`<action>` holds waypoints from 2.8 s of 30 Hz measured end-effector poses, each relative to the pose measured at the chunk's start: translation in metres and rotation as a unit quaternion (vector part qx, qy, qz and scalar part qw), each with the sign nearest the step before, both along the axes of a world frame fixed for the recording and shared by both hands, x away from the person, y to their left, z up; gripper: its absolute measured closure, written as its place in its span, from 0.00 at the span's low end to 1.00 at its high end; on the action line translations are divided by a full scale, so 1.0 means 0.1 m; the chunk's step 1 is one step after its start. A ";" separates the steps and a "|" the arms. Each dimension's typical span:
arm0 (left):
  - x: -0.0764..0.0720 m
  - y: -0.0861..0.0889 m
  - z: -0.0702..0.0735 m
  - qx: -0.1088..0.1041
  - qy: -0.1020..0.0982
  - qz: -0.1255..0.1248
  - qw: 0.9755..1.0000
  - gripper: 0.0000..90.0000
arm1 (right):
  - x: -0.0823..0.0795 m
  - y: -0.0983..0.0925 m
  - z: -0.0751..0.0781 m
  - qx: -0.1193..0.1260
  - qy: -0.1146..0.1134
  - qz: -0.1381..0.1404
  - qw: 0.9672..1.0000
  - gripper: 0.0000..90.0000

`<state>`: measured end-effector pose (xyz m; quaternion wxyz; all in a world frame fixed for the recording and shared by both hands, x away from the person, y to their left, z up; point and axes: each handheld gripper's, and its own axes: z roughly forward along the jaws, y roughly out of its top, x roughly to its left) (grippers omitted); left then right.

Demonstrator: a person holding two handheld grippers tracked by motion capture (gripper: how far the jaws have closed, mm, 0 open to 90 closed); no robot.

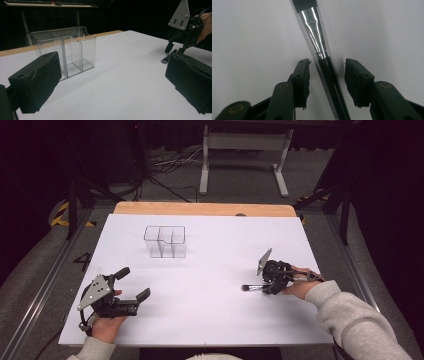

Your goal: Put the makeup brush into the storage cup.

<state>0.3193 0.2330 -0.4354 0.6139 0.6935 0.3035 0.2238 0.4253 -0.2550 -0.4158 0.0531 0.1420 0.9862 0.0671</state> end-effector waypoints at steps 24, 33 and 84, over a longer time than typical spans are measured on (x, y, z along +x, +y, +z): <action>0.00 0.00 -0.01 -0.004 0.003 0.002 1.000 0.01 | 0.00 0.03 0.09 0.004 -0.004 0.033 0.999 0.88; 0.00 0.00 -0.01 -0.002 0.003 0.001 1.000 0.01 | -0.05 0.05 0.32 0.064 -0.032 0.035 0.997 0.88; 0.02 0.00 -0.04 0.000 0.008 0.004 1.000 0.01 | -0.33 0.18 0.34 0.521 -0.186 0.024 0.833 0.88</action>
